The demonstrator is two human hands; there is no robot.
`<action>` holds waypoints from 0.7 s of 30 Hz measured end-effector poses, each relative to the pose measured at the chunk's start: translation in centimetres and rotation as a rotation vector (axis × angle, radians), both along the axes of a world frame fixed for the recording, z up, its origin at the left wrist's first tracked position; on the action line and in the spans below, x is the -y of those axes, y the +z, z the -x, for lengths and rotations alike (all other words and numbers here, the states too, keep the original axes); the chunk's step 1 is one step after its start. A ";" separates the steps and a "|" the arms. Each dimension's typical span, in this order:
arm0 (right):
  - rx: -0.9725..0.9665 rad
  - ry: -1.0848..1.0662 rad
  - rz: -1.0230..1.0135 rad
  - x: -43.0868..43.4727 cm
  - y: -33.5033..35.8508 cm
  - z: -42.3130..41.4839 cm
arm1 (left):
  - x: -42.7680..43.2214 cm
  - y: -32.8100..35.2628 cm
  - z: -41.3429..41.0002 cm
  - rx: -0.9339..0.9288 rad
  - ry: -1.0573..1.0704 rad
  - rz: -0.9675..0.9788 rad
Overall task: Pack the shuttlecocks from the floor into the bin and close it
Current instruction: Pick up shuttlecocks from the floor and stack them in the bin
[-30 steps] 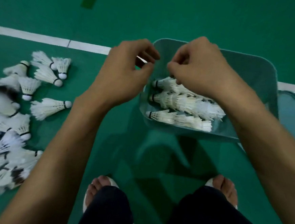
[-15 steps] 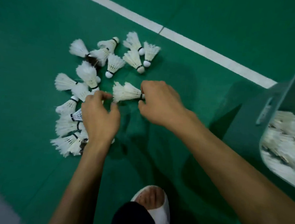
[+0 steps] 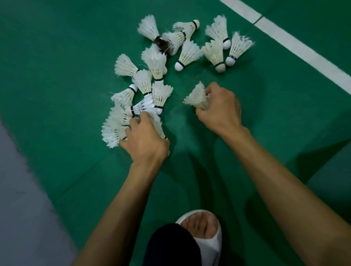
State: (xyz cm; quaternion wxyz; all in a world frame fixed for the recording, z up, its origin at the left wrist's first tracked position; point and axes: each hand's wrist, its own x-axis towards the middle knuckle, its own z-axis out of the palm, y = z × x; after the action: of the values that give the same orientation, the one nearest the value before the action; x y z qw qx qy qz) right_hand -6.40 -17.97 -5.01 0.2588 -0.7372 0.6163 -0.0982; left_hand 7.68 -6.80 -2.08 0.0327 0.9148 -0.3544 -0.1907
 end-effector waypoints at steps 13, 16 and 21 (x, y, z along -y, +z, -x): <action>0.394 -0.348 -0.209 -4.2 4.0 5.1 | 0.6 0.6 4.0 -0.020 -0.387 0.080; 0.449 -0.425 -0.216 -4.6 5.1 6.5 | 0.9 1.3 4.9 0.010 -0.498 0.041; 0.598 -0.582 -0.195 -5.5 7.8 8.2 | 0.9 3.4 6.6 -0.395 -0.430 0.369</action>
State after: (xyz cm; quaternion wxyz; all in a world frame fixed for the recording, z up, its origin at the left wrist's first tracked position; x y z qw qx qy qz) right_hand -14.62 -12.46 2.81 0.4560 -0.4438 0.7029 -0.3177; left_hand 1.05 -7.72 1.29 0.2244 0.7433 -0.5546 -0.2993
